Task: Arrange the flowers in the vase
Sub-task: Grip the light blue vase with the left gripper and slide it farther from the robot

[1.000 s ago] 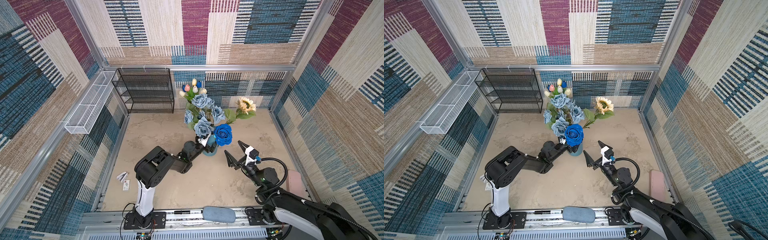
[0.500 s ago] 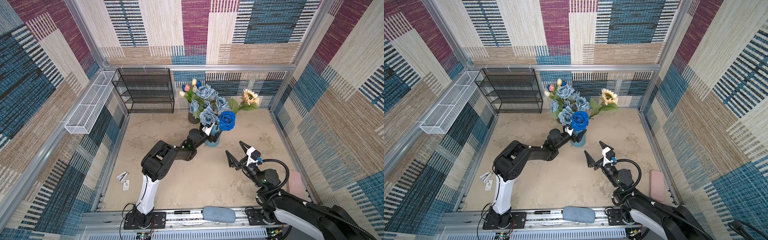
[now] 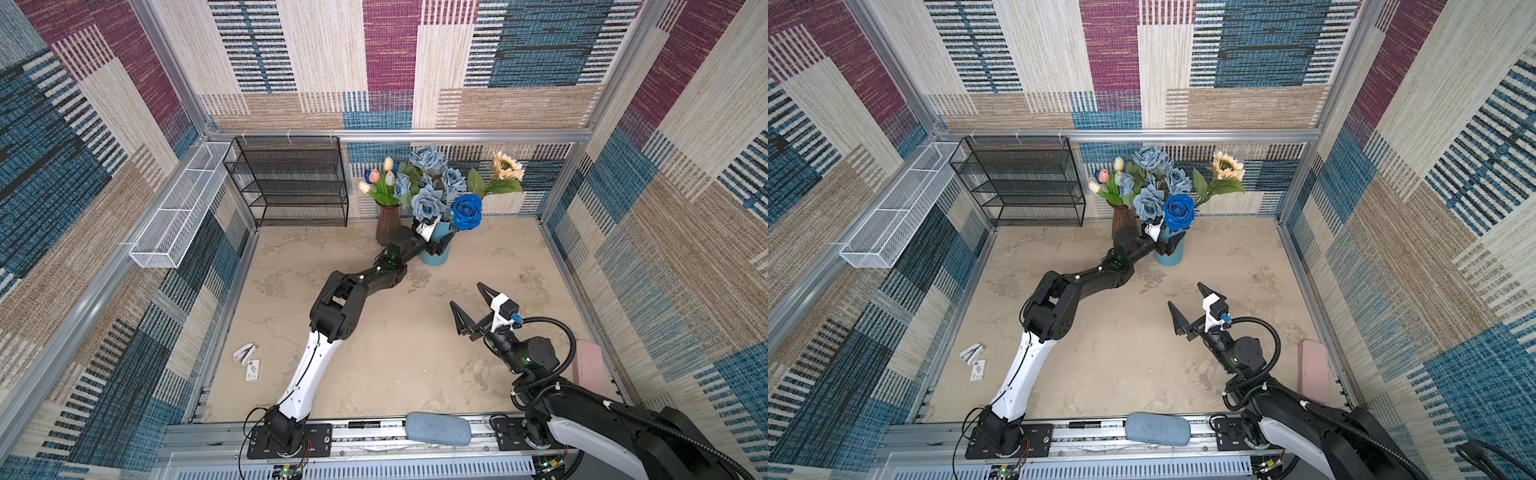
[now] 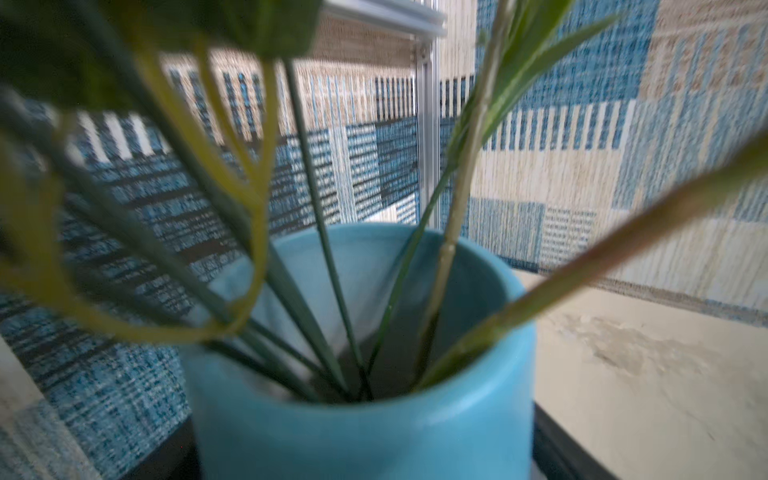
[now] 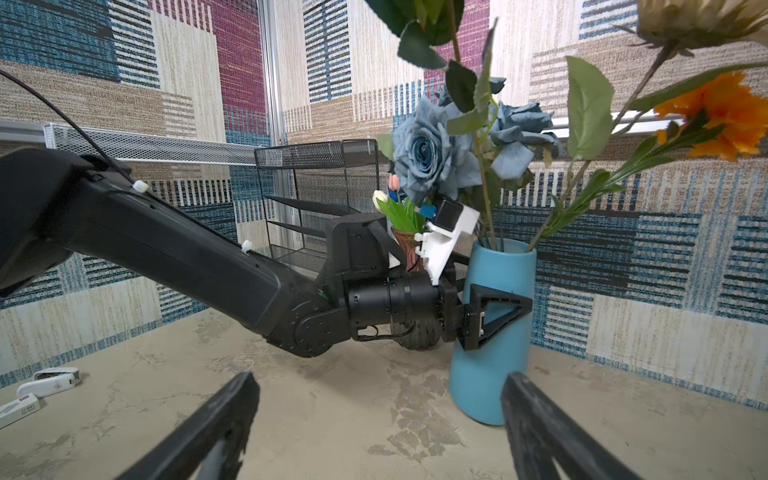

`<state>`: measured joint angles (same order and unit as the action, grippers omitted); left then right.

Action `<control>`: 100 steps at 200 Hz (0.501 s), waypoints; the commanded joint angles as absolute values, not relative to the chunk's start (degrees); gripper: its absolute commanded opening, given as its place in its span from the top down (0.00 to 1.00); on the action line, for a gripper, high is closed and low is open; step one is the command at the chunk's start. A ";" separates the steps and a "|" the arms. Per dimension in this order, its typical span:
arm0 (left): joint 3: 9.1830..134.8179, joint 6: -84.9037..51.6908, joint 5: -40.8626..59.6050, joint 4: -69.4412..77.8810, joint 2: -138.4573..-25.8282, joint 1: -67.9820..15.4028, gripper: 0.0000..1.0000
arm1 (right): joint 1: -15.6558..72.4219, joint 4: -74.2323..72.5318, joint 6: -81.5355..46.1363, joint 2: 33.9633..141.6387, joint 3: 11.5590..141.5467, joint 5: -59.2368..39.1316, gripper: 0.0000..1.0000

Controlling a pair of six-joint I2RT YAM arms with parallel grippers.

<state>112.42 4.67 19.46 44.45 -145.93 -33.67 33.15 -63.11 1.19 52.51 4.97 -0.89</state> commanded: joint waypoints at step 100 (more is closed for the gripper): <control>149.41 4.30 22.65 27.88 -165.07 -30.62 0.59 | 33.22 -64.51 1.32 53.26 5.19 -0.78 0.05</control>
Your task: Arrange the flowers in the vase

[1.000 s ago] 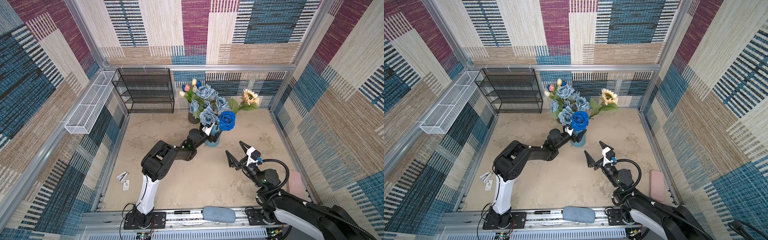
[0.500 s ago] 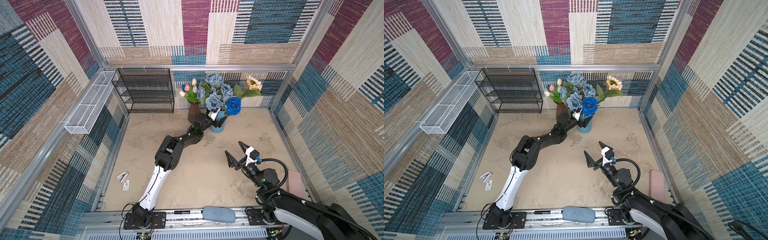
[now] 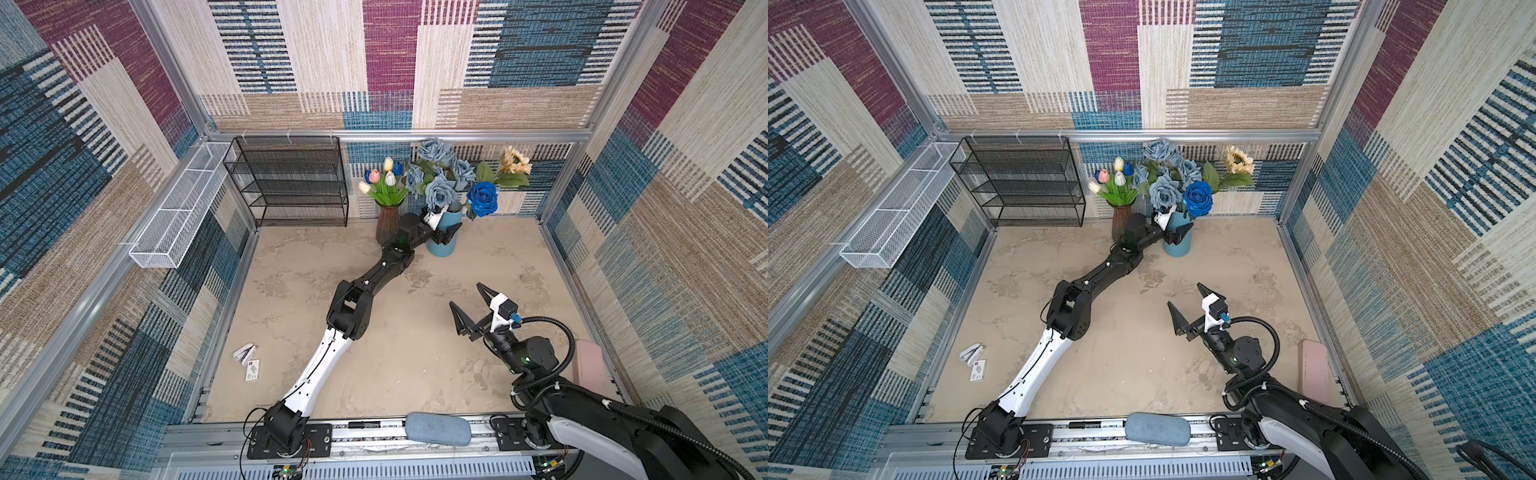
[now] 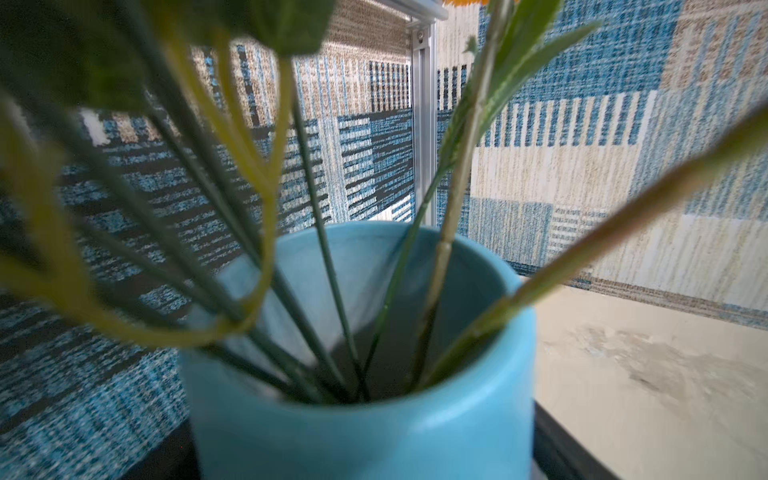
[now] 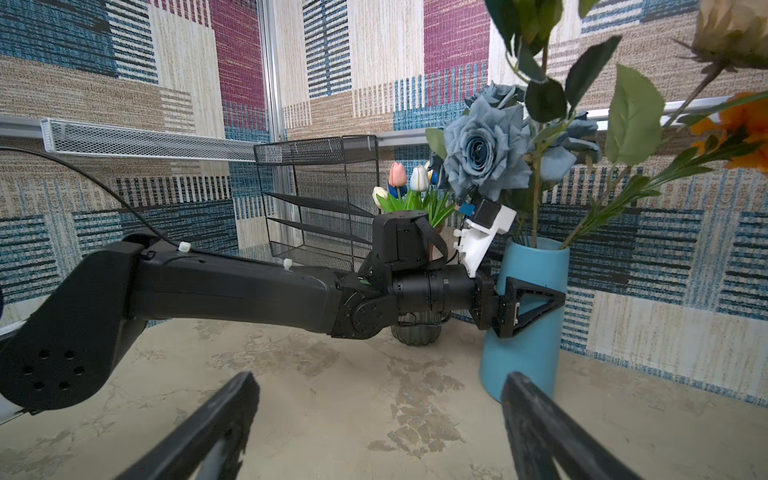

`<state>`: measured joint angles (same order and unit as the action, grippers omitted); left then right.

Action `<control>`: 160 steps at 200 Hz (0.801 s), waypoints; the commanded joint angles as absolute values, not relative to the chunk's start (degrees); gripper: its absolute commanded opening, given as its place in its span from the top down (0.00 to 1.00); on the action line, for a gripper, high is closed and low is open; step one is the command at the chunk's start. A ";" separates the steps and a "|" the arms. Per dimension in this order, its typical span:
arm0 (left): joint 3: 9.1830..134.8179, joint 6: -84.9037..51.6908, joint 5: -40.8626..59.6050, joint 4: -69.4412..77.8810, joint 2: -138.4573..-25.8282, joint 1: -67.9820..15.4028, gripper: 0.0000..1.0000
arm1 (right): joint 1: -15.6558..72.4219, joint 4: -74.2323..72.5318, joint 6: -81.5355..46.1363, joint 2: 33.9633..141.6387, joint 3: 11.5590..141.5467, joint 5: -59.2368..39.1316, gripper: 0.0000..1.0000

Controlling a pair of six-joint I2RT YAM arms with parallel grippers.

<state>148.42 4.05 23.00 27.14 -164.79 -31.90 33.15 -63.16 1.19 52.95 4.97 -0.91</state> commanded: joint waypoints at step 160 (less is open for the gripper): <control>148.61 4.23 23.39 31.06 -164.24 -31.48 0.54 | 33.22 -64.39 1.32 54.43 5.80 -1.23 0.05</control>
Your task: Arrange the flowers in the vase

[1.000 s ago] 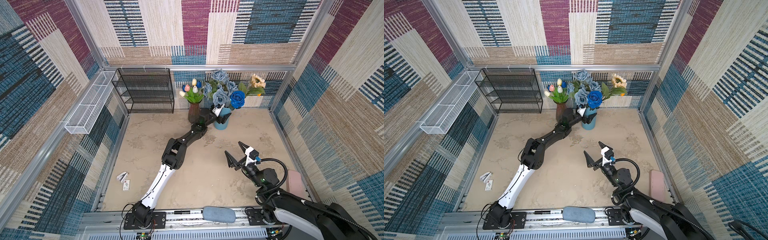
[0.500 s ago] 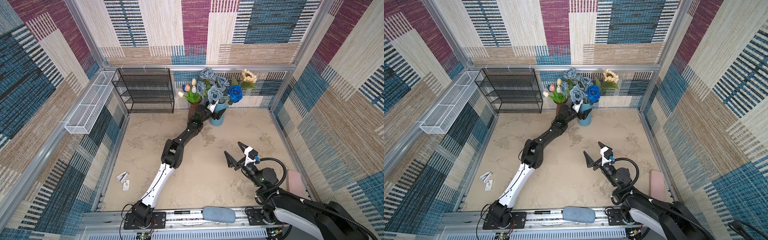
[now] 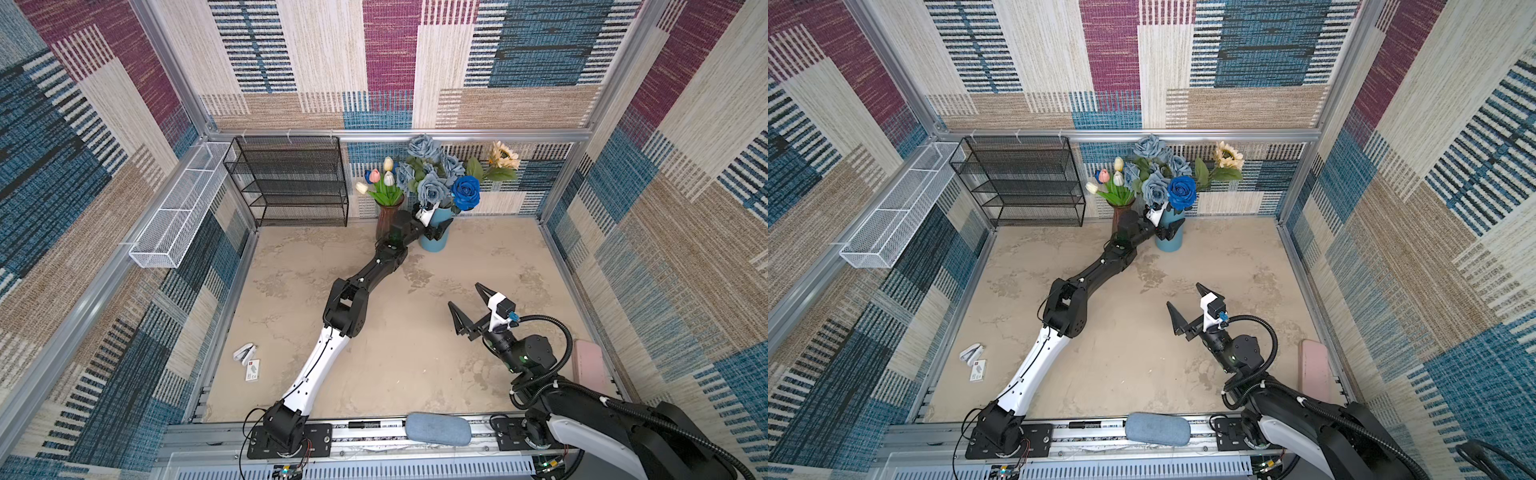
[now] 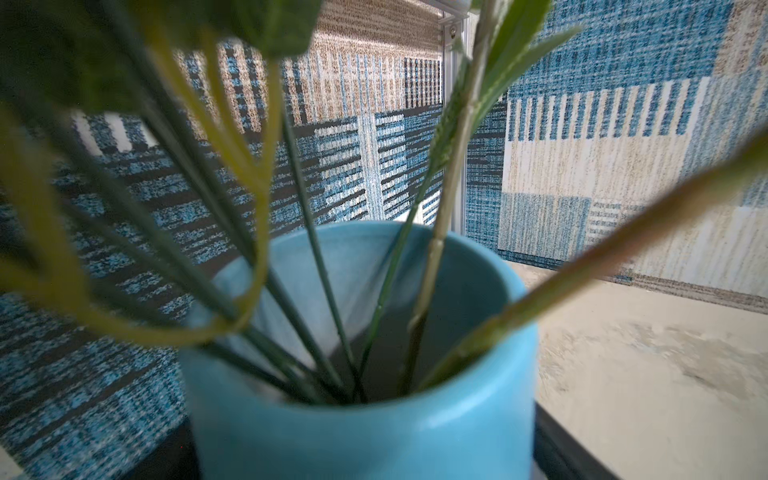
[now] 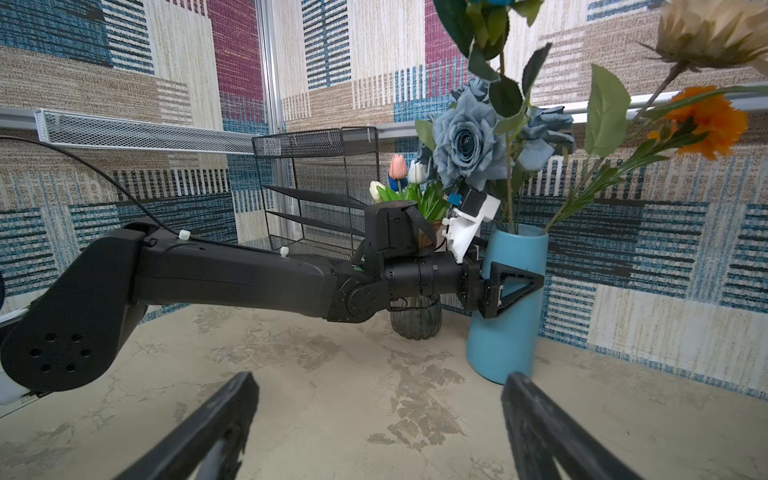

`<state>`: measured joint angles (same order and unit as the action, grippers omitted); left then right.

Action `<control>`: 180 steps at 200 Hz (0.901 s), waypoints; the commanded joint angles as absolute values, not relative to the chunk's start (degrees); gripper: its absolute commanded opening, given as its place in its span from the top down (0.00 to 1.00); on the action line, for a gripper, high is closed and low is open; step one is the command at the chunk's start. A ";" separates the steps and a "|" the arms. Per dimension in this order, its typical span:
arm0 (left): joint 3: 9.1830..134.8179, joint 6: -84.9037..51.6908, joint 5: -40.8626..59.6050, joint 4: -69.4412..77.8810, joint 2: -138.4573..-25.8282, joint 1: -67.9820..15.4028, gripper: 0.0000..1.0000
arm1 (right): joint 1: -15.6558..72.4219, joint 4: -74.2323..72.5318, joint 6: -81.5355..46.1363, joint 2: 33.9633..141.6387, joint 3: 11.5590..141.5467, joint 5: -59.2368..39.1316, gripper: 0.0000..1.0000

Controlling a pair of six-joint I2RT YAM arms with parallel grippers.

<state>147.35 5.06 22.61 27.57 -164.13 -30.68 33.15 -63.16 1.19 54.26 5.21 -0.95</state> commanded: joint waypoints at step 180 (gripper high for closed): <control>152.93 -0.79 22.66 34.01 -166.98 -32.34 0.53 | 33.22 -64.16 1.23 55.68 6.37 -2.29 0.05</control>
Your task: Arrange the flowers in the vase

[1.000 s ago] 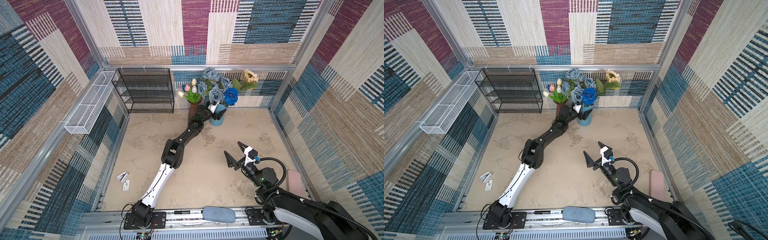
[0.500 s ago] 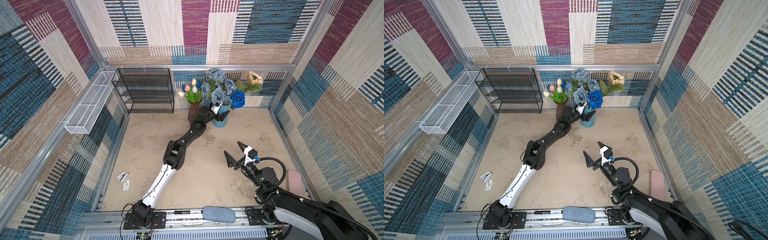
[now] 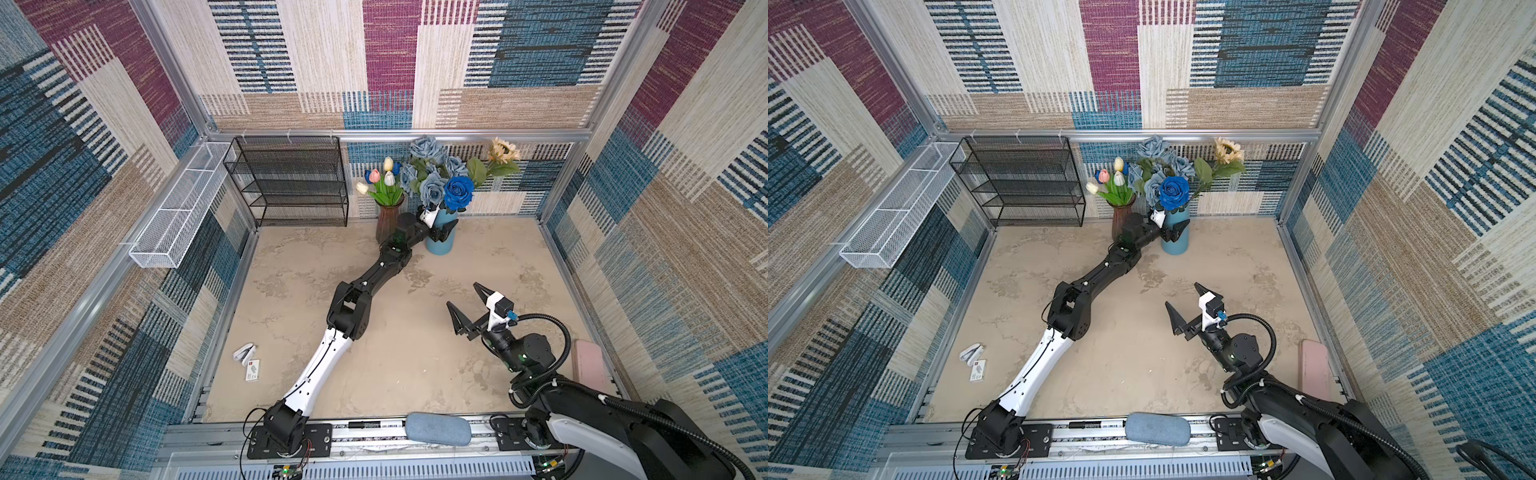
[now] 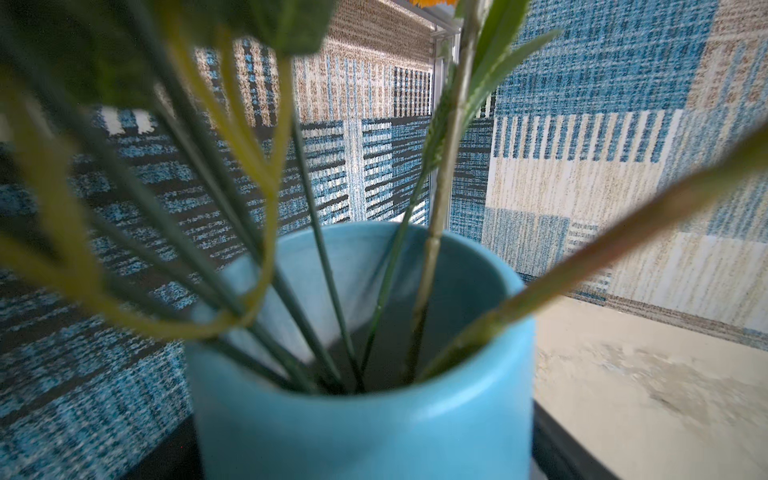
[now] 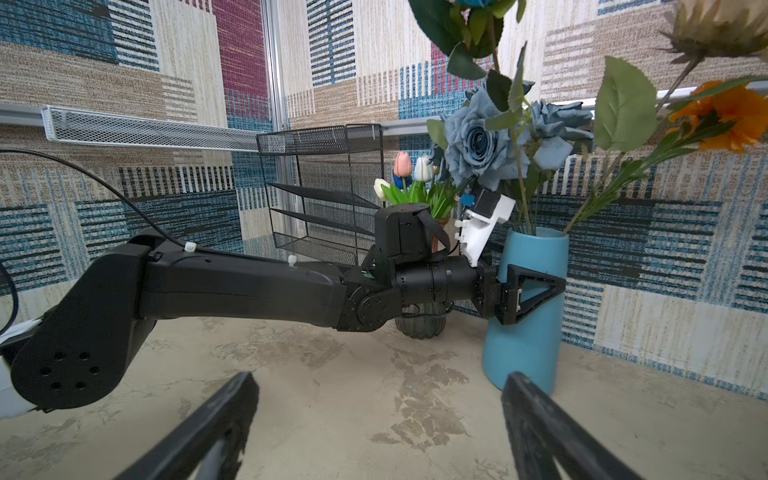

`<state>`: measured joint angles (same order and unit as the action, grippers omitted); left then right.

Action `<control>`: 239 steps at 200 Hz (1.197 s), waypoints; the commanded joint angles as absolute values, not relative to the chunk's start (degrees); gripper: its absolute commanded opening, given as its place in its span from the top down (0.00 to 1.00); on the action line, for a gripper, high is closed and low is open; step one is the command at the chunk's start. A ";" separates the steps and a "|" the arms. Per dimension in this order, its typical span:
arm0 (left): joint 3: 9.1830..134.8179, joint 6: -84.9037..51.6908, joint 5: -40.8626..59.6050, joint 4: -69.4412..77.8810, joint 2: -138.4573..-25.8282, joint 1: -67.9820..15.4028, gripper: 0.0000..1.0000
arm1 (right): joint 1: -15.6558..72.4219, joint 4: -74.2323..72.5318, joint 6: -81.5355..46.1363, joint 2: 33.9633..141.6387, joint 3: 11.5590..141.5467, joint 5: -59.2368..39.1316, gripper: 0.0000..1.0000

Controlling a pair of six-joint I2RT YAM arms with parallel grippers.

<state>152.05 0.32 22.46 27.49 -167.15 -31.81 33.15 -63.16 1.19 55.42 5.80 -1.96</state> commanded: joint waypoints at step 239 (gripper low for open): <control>136.93 2.35 22.68 42.13 -158.51 -33.44 0.01 | 33.22 -63.72 1.58 55.24 6.42 -2.02 0.04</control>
<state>140.55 0.47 22.65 37.08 -161.38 -33.52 33.15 -63.09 1.21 55.35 6.37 -2.42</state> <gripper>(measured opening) 0.990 0.958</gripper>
